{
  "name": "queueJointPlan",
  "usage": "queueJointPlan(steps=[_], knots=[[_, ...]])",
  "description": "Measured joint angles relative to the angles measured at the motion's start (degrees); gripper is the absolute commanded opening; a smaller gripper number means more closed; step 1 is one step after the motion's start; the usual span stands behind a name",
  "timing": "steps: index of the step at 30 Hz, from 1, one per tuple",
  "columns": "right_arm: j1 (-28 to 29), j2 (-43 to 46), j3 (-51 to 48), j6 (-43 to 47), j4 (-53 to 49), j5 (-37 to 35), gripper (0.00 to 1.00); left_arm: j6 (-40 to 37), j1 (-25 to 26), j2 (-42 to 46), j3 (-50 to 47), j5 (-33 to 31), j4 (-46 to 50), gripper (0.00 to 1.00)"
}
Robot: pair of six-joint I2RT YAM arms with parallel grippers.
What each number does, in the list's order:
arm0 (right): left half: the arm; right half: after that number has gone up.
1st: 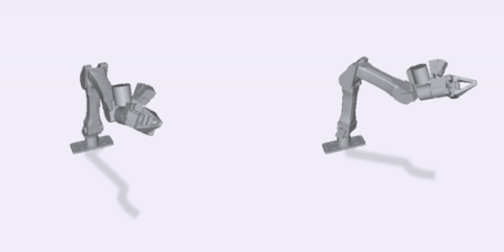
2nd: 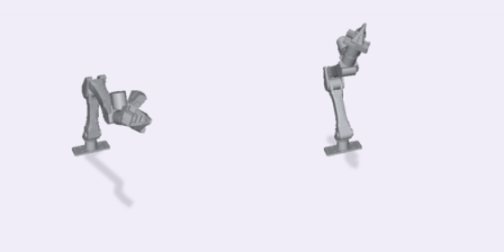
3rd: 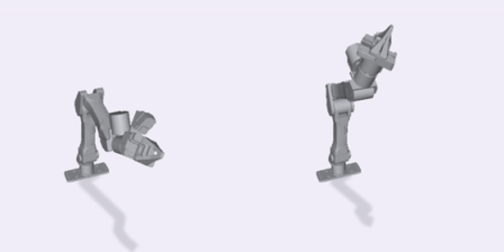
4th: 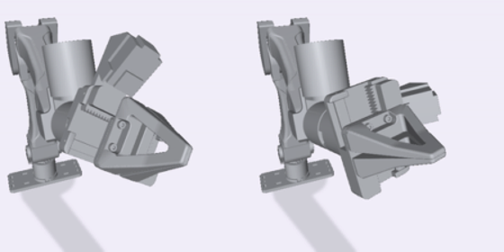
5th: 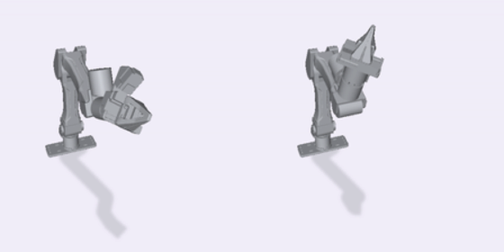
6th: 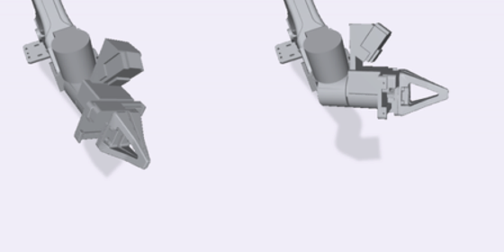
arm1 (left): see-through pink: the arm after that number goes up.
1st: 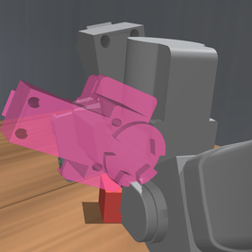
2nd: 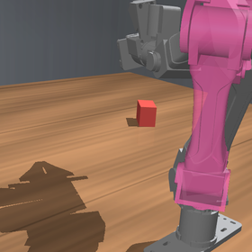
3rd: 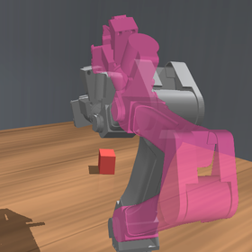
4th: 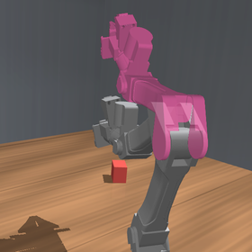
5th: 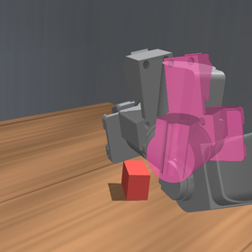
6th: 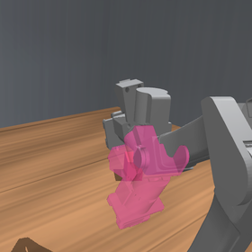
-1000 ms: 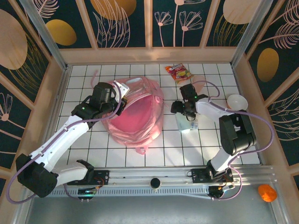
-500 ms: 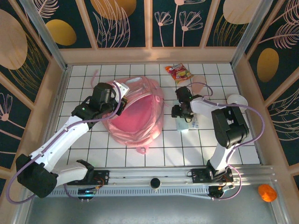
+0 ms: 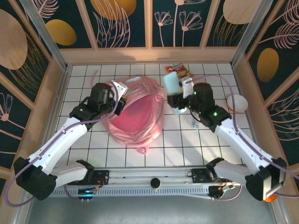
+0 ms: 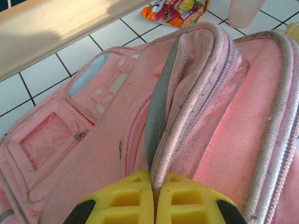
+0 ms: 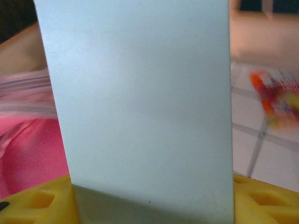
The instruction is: Pack books, pencil case, and school supplies into a backpack
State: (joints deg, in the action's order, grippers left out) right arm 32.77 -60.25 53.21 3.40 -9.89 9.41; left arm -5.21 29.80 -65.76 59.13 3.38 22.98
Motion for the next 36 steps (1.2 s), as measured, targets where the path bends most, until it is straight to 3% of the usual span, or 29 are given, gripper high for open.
queueJointPlan(steps=[6, 12, 24, 32, 36], knots=[[17.0, -0.3, -2.0, 26.3, 2.5, 1.5, 0.42, 0.6, 0.0, 0.0, 0.0, 1.0, 0.0, 0.0], [25.9, -14.4, -0.8, 45.2, 2.3, -7.4, 0.42, 0.9, -0.1, 0.0, 0.0, 2.1, 0.0, 0.0], [23.1, -31.7, 6.2, 61.5, 7.2, -13.9, 0.47, 1.9, -0.2, 0.0, 0.5, 5.1, 0.0, 0.0], [20.2, -36.9, 8.6, 63.4, 13.6, -14.5, 0.69, 3.4, -0.2, 0.0, 0.5, 6.7, -0.1, 0.0], [20.3, -36.5, 8.6, 58.2, 13.9, -14.6, 0.8, 3.6, -0.2, 0.4, 0.5, 6.4, -0.2, 0.0]])
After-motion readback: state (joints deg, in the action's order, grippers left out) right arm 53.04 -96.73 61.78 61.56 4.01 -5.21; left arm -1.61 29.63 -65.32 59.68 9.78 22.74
